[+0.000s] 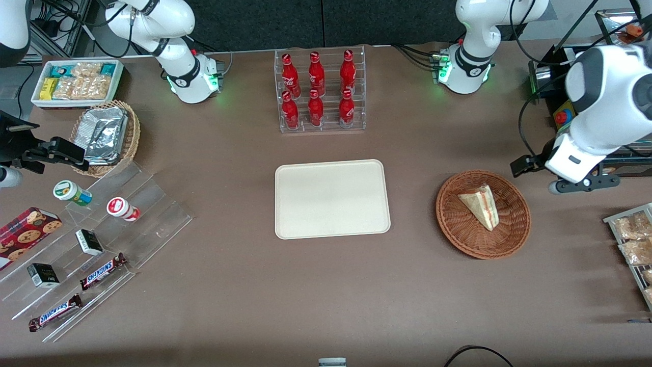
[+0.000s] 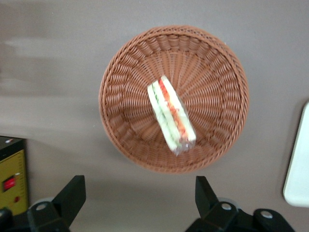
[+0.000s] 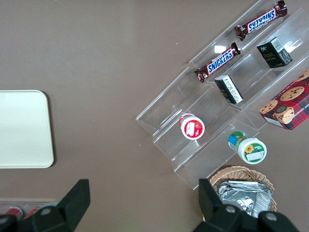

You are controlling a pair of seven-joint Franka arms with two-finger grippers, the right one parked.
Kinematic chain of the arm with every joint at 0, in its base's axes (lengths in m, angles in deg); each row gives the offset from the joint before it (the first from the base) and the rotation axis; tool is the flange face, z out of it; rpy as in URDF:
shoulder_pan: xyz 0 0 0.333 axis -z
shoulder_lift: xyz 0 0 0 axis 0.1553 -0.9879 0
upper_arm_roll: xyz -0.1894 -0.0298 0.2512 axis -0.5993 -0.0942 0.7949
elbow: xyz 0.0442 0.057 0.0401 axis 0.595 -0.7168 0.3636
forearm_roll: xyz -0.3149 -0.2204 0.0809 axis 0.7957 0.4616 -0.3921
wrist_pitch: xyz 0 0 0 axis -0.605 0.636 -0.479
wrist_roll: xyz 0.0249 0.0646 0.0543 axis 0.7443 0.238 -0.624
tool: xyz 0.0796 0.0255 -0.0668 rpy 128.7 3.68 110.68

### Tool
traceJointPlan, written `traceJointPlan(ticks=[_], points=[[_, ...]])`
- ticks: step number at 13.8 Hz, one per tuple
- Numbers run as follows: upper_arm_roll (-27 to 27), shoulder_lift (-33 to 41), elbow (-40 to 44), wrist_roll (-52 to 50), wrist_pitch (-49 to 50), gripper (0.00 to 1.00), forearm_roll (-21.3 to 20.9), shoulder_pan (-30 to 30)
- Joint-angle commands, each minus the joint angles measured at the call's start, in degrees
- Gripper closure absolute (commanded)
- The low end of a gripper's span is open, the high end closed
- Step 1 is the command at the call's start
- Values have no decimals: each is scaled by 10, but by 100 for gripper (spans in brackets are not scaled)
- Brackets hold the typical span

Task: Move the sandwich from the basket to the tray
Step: 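Move the left gripper over the wrapped sandwich in the wicker basket, then lower the left gripper and close it on the wrapped sandwich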

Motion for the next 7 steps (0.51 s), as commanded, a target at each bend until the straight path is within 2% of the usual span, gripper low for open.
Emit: traceJointPlan(ticks=[1,4,7], points=[[-14,4,-42,-60,-59,0,-2,0],[-42,-16,-49,-159,-101,0,-3,0],[-45,-23,-79,-175,-142,0,-4,2]])
